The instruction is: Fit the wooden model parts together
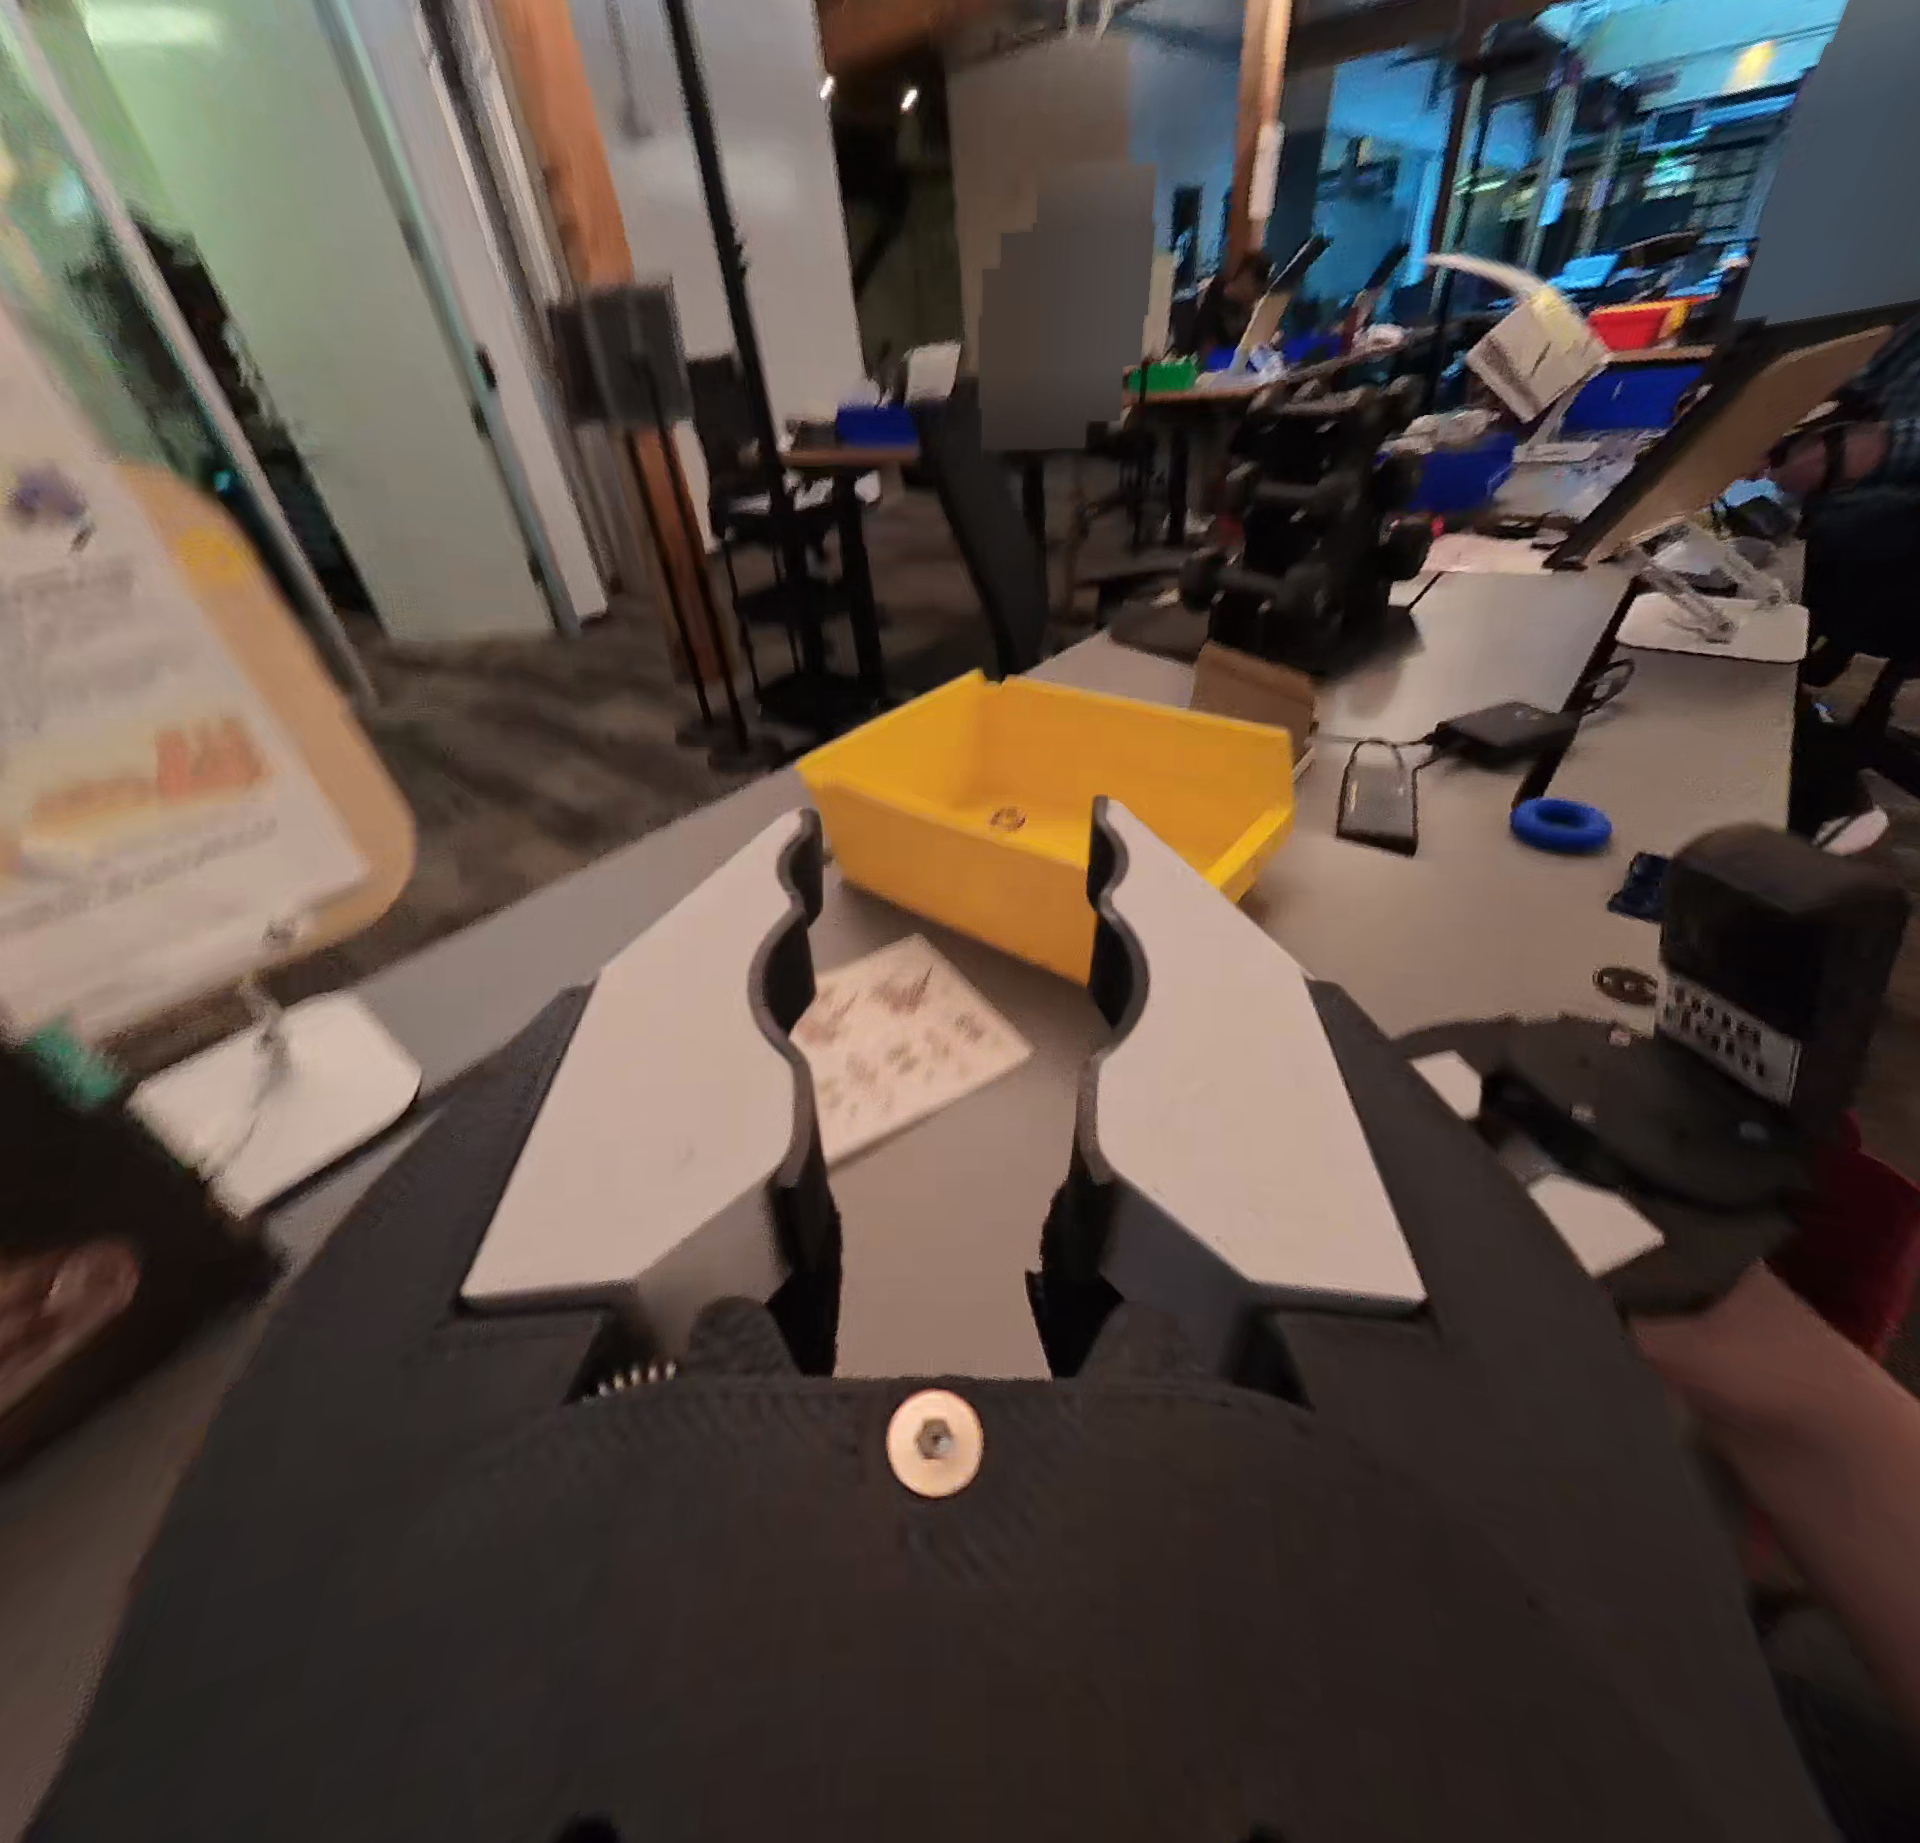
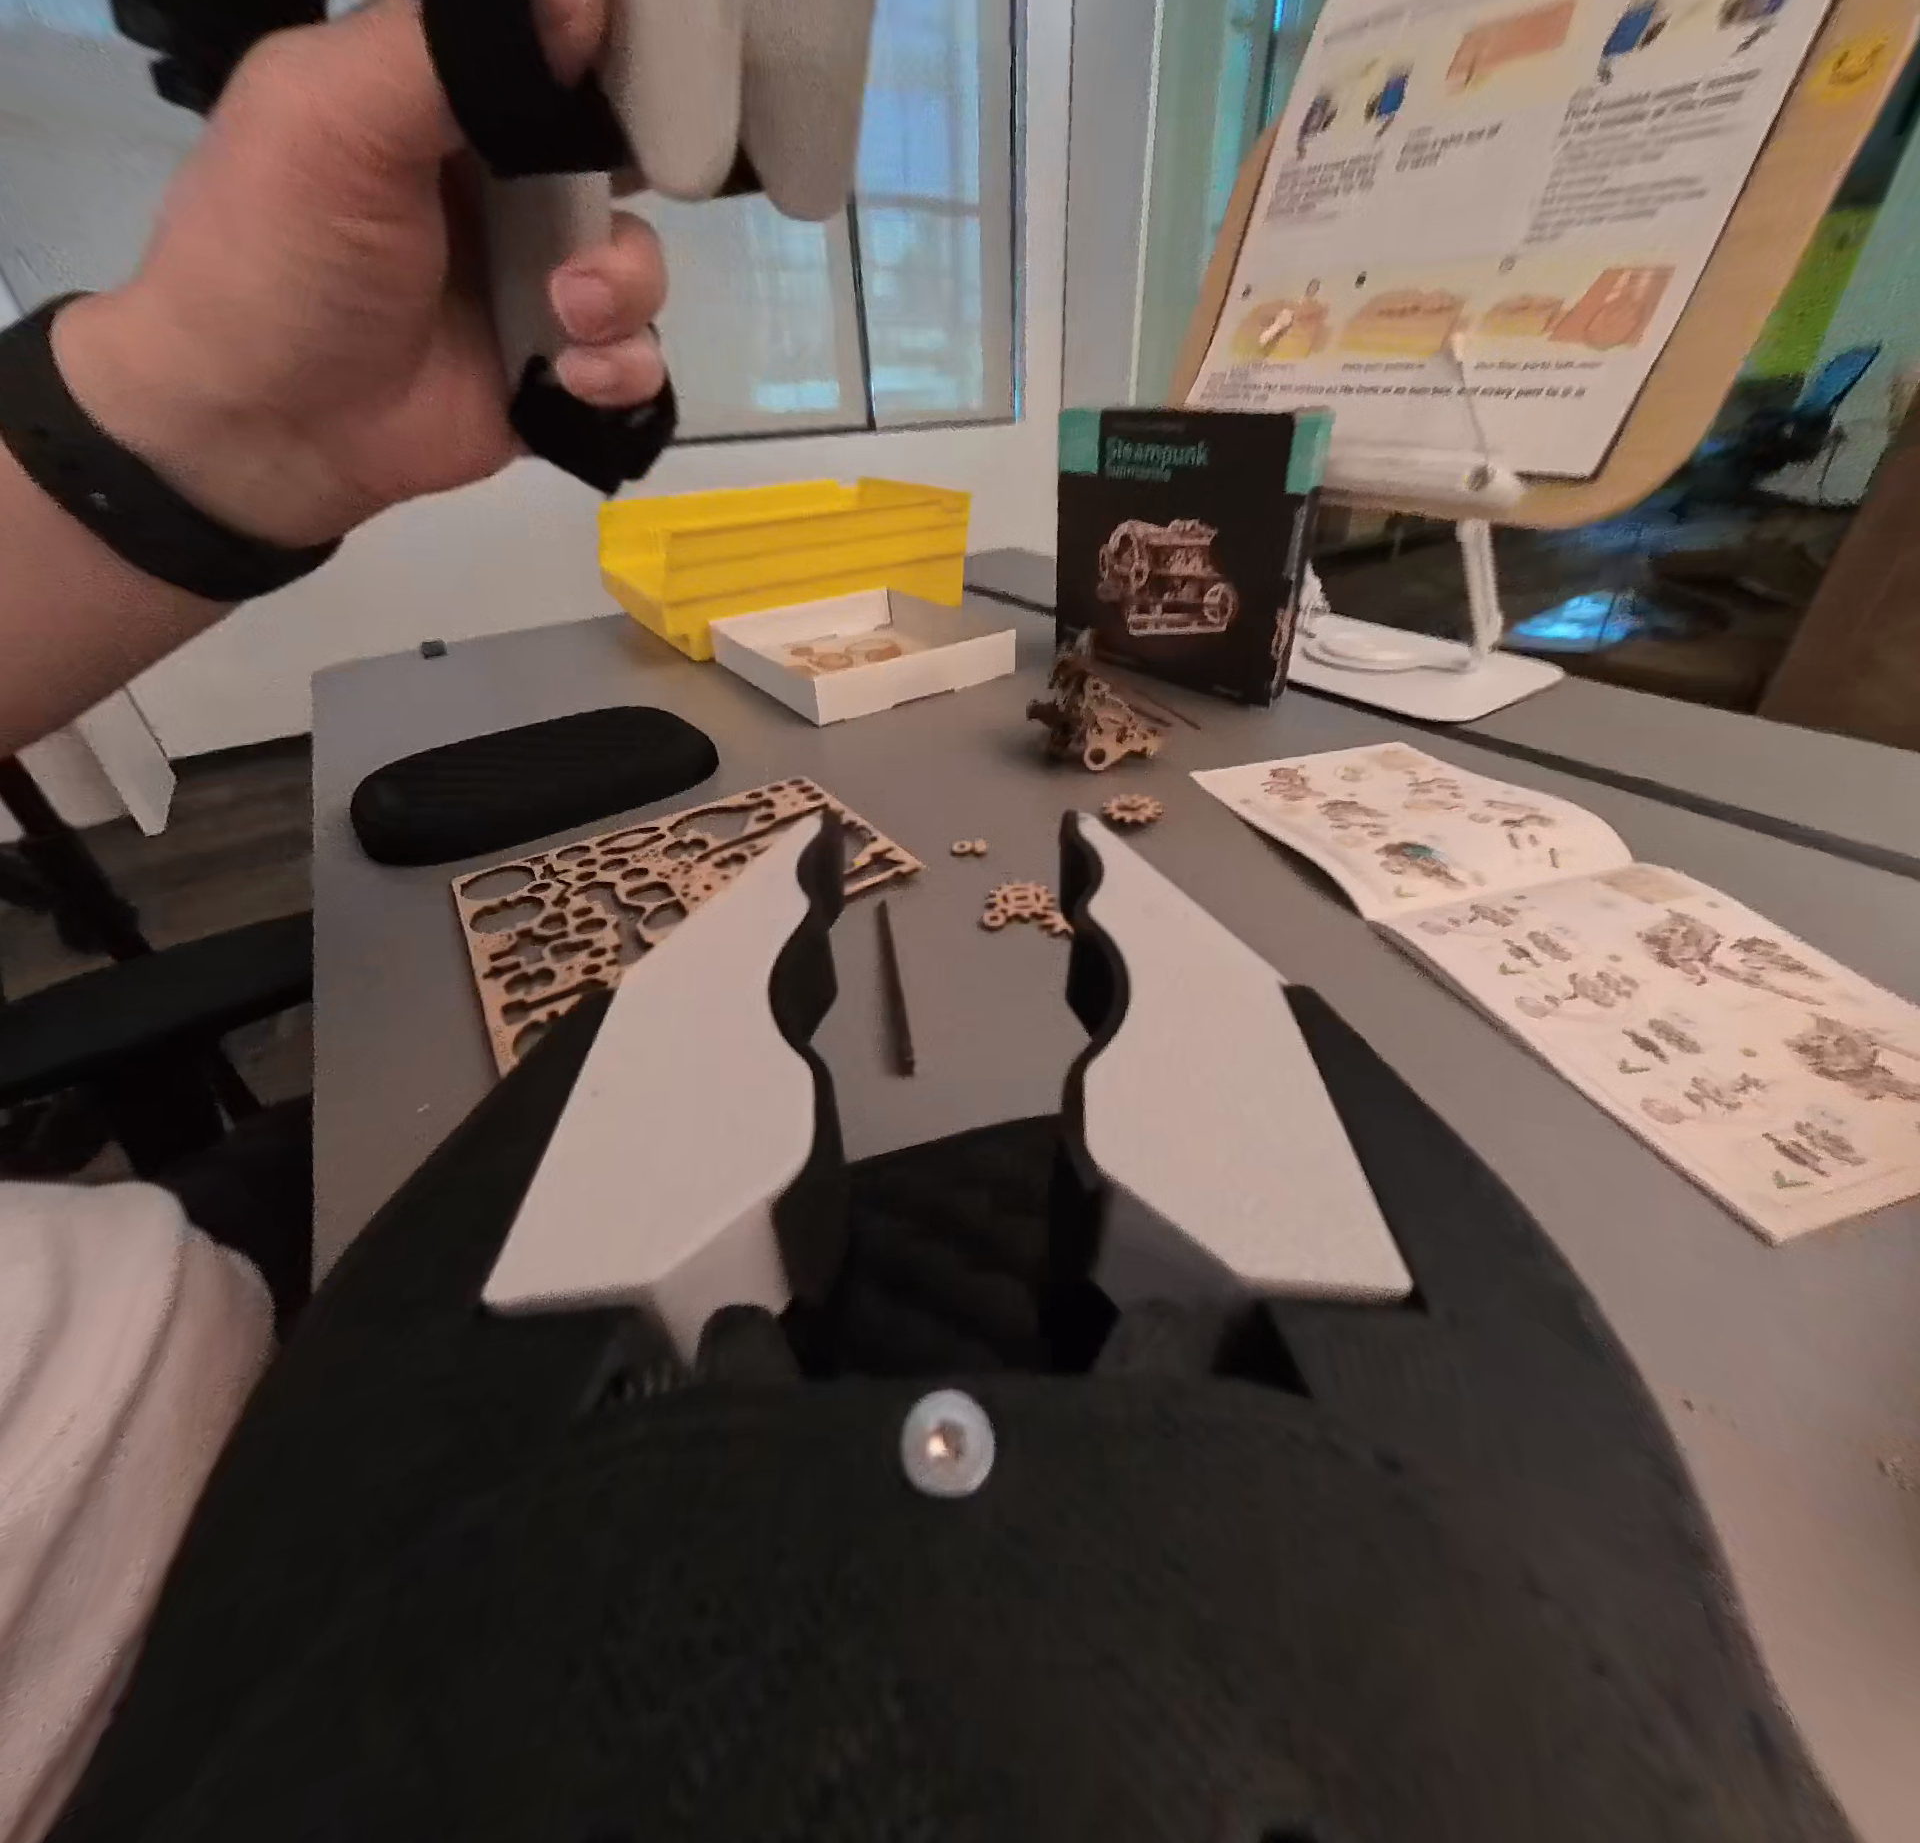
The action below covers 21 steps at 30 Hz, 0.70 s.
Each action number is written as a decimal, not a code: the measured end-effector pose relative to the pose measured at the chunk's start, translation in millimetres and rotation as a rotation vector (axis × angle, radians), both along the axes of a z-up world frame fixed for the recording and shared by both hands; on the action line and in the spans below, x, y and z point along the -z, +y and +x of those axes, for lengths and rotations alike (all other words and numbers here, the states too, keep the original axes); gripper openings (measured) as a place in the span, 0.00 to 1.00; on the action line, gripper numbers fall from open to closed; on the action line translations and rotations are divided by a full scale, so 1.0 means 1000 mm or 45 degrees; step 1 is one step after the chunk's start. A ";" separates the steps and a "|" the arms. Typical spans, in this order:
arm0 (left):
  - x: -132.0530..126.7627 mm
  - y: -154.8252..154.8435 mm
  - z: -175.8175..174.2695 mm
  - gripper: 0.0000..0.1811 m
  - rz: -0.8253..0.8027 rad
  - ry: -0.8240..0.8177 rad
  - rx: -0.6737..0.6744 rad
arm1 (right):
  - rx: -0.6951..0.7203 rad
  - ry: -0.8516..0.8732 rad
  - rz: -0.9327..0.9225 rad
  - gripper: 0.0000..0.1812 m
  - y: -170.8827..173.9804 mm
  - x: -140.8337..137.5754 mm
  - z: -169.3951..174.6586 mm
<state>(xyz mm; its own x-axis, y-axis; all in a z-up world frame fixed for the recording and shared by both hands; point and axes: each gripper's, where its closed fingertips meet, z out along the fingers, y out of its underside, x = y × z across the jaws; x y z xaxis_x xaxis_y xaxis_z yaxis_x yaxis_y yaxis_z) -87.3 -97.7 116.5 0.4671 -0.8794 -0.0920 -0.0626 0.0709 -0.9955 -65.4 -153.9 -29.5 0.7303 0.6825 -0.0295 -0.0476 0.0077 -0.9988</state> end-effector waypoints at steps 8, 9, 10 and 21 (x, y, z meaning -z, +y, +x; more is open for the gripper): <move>-0.037 -0.073 0.163 0.22 0.109 -0.143 0.473 | -0.175 0.403 0.108 0.19 -0.028 -0.033 0.042; -0.042 -0.080 0.177 0.22 0.113 -0.174 0.522 | -0.202 0.432 0.115 0.19 -0.032 -0.035 0.047; -0.047 -0.086 0.189 0.22 0.111 -0.201 0.565 | -0.204 0.456 0.121 0.19 -0.035 -0.036 0.053; -0.040 -0.111 0.256 0.23 0.060 -0.236 0.784 | -0.169 0.648 0.084 0.14 -0.044 -0.035 0.107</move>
<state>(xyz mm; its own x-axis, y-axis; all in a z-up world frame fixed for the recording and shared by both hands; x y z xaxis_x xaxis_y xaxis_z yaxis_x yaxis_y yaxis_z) 169.1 -208.6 156.5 -0.1103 -0.9885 -0.1035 0.1761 0.0830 -0.9809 42.0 -197.9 5.3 0.5421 0.7805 -0.3114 -0.5310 0.0309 -0.8468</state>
